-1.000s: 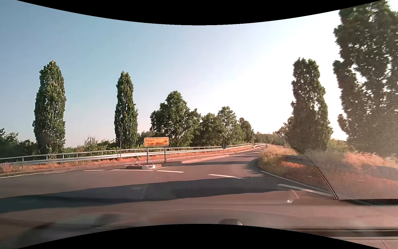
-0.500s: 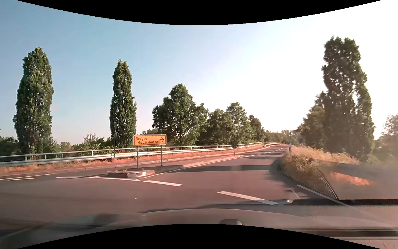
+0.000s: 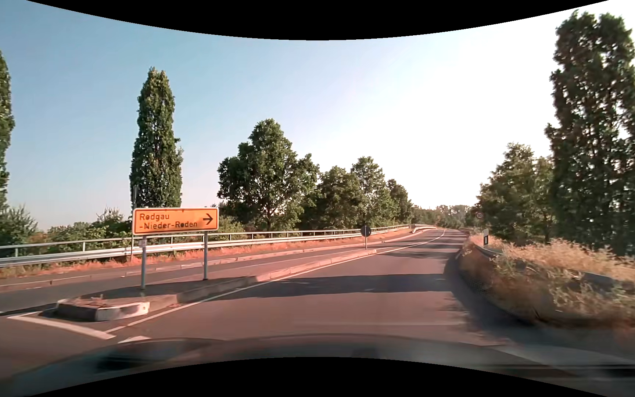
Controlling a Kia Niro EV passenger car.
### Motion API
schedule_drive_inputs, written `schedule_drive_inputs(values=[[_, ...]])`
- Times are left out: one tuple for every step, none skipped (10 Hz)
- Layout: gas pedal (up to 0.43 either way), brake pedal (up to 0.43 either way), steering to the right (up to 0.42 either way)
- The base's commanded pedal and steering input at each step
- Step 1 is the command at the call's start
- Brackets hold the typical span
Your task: Follow the waypoints while adhering to traffic rules and regulations
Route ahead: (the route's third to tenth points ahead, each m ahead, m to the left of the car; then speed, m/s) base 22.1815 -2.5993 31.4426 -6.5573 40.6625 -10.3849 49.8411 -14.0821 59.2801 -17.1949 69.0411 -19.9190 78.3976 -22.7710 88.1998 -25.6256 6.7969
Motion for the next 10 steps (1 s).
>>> schedule_drive_inputs(values=[[0.157,0.0,0.115],[0.157,0.0,0.129],[0.157,0.0,0.135],[0.157,0.0,0.134],[0.169,0.0,0.131],[0.169,0.0,0.126],[0.169,0.0,0.119],[0.169,0.0,0.115],[0.169,0.0,0.113],[0.169,0.0,0.11]])
